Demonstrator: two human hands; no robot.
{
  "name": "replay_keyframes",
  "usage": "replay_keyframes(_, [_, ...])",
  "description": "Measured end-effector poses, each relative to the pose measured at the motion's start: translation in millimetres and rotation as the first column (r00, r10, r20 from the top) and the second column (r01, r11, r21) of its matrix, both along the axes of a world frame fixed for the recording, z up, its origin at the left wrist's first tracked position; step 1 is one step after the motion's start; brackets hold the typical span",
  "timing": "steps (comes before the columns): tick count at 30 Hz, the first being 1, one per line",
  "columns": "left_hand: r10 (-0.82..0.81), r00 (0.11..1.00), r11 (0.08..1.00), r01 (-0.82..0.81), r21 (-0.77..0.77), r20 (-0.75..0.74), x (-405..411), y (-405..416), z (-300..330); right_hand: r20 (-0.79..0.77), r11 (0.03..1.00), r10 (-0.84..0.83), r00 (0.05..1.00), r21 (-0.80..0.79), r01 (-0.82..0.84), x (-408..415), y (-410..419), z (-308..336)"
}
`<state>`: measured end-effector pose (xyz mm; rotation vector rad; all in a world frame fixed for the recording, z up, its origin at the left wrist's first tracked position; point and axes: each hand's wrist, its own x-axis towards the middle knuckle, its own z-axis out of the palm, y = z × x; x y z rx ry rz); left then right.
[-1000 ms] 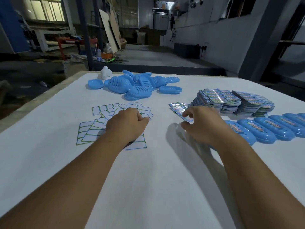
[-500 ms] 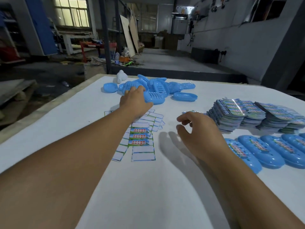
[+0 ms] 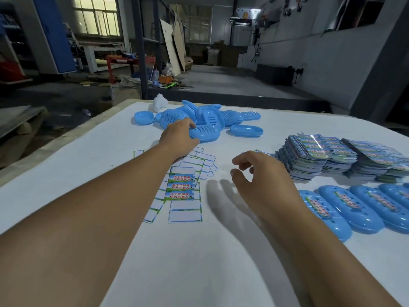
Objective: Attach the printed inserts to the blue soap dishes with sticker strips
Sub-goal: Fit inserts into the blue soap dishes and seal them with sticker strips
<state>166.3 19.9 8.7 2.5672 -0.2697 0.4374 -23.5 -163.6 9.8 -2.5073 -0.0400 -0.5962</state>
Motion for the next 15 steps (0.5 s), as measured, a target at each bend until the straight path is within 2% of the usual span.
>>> replay_keyframes(4, [-0.037,0.999,0.995,0.035,-0.096,-0.022,-5.7,-0.1,-0.1,0.005,1.0,-0.002,1.0,0.006,0.002,-0.6,-1.1,-0.2])
replay_keyframes(7, [-0.054,0.999,0.994,0.054,-0.097,0.001,-16.4,1.4,3.6,0.002,1.0,-0.008,1.0,0.017,0.008,0.0,-1.1,0.3])
replay_keyframes(12, [-0.158,0.985,0.975,0.167,0.143,-0.074,-35.4,16.0,10.8,-0.018,1.0,-0.013,1.0,0.006,0.013,-0.3,0.5,0.9])
replay_keyframes(15, [-0.112,0.99,0.976,0.126,0.176,-0.089,-37.1,22.6,10.0,-0.022,1.0,-0.015,1.0,0.002,0.015,-1.6,1.2,2.0])
